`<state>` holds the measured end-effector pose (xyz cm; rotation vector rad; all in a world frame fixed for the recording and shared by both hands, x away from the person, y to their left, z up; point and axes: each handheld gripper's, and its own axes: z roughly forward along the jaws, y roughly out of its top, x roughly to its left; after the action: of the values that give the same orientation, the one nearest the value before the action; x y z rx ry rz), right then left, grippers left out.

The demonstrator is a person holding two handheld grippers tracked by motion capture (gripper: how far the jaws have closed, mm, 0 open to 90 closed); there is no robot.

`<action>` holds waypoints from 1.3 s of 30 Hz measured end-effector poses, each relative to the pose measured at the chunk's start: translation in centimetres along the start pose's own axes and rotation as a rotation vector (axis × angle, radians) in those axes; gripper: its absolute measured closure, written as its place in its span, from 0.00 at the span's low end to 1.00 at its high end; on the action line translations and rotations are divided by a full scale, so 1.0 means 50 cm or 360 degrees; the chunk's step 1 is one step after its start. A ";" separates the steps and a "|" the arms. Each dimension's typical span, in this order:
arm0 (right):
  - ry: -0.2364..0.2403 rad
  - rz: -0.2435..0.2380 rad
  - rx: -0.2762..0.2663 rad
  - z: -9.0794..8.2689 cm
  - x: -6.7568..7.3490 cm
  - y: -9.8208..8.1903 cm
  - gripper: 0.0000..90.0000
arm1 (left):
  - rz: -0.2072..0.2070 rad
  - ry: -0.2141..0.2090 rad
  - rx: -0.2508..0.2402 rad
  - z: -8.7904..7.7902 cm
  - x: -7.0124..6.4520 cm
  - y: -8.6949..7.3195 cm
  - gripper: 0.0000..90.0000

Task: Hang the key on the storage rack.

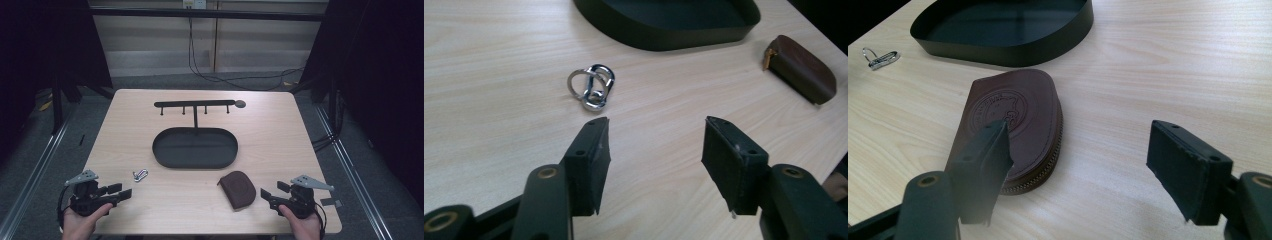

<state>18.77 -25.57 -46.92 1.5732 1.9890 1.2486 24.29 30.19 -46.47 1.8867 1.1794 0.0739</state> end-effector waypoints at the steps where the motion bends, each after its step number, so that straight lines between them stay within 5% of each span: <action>1: 0.0002 0.0002 0.0001 0.000 0.000 0.000 0.28 | -0.0011 0.0005 0.0010 0.000 0.002 0.000 0.48; 9: 0.0003 -0.0002 0.0004 -0.002 0.001 -0.001 0.28 | -0.0007 0.0027 0.0040 0.003 0.004 0.000 0.47; 17: 0.0005 -0.0022 0.0023 0.000 0.007 -0.001 0.28 | 0.0040 0.0102 0.0081 -0.006 0.012 0.031 0.61; 23: 0.0003 -0.0015 0.0025 0.004 0.003 0.000 0.28 | 0.0091 0.0131 0.0210 0.011 0.013 0.068 0.61; 39: 0.0009 -0.0022 0.0043 0.005 0.005 0.000 0.28 | 0.0055 0.0172 0.0422 0.044 0.020 0.129 0.52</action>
<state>18.87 -25.23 -47.02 1.5673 2.0248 1.2276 30.38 28.50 -43.68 2.1579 1.2803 0.0402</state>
